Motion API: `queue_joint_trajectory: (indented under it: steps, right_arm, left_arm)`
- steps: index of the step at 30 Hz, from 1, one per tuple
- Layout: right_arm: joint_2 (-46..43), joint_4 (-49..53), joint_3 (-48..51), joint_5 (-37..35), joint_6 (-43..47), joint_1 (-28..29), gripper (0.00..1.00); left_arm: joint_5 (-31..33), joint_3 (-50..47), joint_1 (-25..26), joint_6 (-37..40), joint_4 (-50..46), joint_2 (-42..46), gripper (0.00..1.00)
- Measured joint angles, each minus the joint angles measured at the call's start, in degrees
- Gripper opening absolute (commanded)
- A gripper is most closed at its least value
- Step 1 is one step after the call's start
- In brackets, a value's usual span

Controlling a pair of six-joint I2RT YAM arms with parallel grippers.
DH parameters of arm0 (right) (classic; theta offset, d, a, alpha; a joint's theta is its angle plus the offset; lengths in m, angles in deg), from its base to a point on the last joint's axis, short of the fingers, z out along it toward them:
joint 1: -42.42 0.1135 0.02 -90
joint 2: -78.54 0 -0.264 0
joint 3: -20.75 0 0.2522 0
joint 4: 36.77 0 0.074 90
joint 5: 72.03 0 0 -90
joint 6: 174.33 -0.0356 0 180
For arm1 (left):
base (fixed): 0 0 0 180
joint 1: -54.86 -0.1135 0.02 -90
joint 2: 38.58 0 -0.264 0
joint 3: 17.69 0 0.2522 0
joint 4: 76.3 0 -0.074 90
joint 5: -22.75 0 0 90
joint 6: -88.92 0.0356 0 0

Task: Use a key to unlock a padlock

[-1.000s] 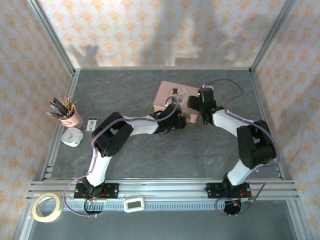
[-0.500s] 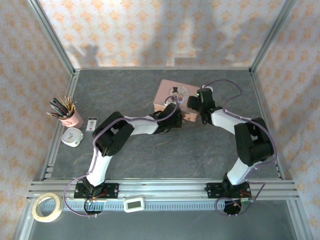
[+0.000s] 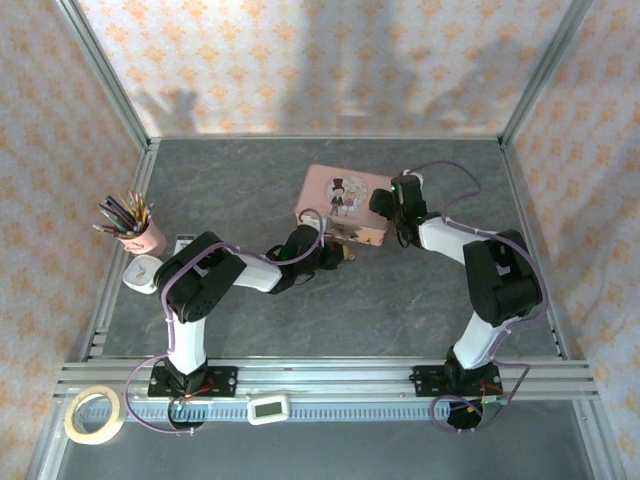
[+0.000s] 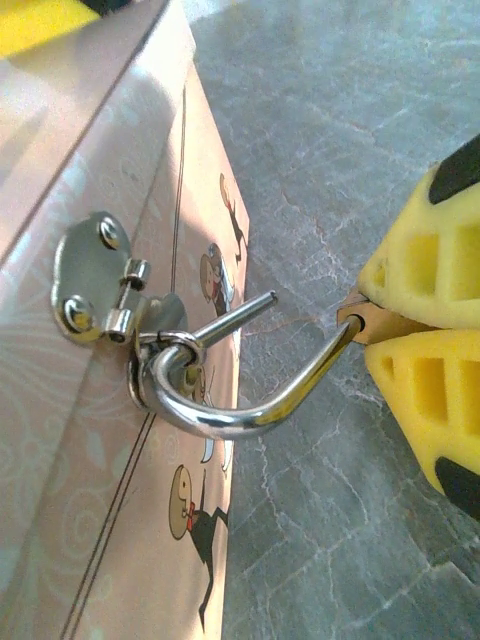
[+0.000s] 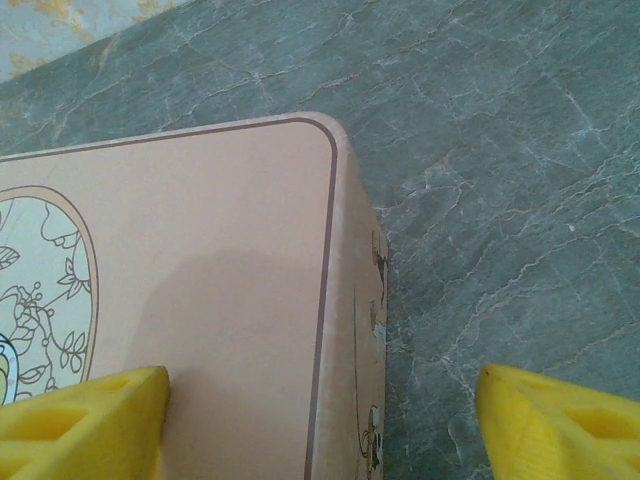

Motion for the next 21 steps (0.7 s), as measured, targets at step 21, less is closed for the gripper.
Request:
queue_joint_trajectory:
  steps: [21]
  right_arm:
    - [0.1, -1.7, 0.9, 0.4, -3.3, -0.3, 0.76]
  left_arm:
    - [18.6, -7.0, 3.8, -21.2, 36.7, -8.9, 0.00]
